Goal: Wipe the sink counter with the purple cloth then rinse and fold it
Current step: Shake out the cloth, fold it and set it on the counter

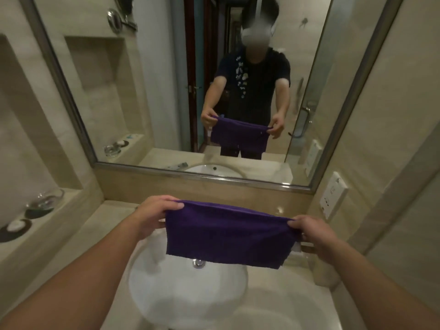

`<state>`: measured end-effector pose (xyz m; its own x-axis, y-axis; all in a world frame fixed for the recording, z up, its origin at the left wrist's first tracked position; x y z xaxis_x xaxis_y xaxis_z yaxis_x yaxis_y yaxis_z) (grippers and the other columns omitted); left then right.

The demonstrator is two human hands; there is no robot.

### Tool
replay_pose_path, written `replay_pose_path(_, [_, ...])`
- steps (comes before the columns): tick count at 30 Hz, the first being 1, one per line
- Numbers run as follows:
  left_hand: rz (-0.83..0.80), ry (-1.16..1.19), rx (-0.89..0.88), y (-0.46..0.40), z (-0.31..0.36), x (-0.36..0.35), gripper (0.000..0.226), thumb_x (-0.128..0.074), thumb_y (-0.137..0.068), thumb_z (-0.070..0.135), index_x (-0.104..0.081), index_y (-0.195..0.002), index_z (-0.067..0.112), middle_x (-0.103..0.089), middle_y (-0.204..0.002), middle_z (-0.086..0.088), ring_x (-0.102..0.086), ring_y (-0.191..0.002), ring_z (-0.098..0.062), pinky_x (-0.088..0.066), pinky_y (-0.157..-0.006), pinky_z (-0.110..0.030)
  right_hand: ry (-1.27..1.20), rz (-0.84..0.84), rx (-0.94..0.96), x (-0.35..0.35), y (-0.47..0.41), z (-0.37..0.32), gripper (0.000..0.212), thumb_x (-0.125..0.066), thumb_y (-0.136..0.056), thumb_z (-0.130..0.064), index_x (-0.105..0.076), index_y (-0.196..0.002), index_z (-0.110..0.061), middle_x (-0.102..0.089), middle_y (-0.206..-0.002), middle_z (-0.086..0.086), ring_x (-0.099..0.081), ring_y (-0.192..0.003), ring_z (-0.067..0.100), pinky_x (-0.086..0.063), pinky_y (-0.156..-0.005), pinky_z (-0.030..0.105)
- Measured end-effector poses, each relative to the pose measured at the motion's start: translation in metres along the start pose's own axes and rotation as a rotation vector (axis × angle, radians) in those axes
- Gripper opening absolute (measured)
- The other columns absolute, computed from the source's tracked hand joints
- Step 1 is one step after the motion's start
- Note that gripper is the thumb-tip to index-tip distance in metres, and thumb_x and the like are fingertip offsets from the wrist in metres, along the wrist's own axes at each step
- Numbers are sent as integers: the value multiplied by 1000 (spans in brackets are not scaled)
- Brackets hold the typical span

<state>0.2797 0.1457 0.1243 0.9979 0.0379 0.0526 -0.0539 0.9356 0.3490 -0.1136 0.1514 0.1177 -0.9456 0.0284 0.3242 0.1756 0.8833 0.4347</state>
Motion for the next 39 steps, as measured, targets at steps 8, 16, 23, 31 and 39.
replay_pose_path(8, [-8,155,-162,-3,61,43,11,-71,-86,9,-67,-83,19,-66,-79,-7,-59,-67,-21,-43,-58,-29,-113,112,115,-17,22,-78,17,-59,-93,-6,-74,-96,-13,-70,-93,12,-62,-86,29,-49,-75,39])
replay_pose_path(16, [135,-226,-167,-16,98,66,9,-54,-102,19,-55,-95,14,-65,-90,-11,-61,-73,-23,-49,-54,-29,-101,128,114,-47,37,-124,14,-60,-92,-4,-68,-103,-3,-69,-106,21,-66,-103,38,-55,-87,50])
replay_pose_path(23, [251,-151,18,-28,70,74,20,-70,-84,15,-70,-99,3,-75,-91,-17,-73,-84,-33,-59,-71,-41,-110,90,-28,-83,33,-120,14,-53,-88,3,-62,-100,5,-58,-80,17,-58,-72,30,-51,-56,34])
replay_pose_path(31, [51,-102,1,-19,89,6,18,-71,-86,17,-66,-100,9,-71,-99,-15,-68,-92,-28,-56,-86,-41,-198,-41,-20,-156,51,-144,13,-50,-97,1,-60,-104,4,-62,-79,14,-62,-61,20,-54,-51,26])
replay_pose_path(39, [-154,-5,-88,3,124,-22,24,-67,-89,17,-63,-111,10,-73,-108,-15,-75,-93,-29,-61,-87,-42,-202,3,191,-164,73,-184,13,-63,-93,-7,-70,-102,-1,-73,-86,14,-71,-73,25,-59,-61,33])
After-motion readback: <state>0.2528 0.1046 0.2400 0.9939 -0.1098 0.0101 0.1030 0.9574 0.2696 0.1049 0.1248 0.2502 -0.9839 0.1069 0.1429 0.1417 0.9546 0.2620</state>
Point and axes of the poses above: each hand's wrist, its own y-axis away from the middle knuckle, its own x-axis out of the back of the hand, z = x × y, the point moved 8 cm from there along -y, towards the middle knuckle
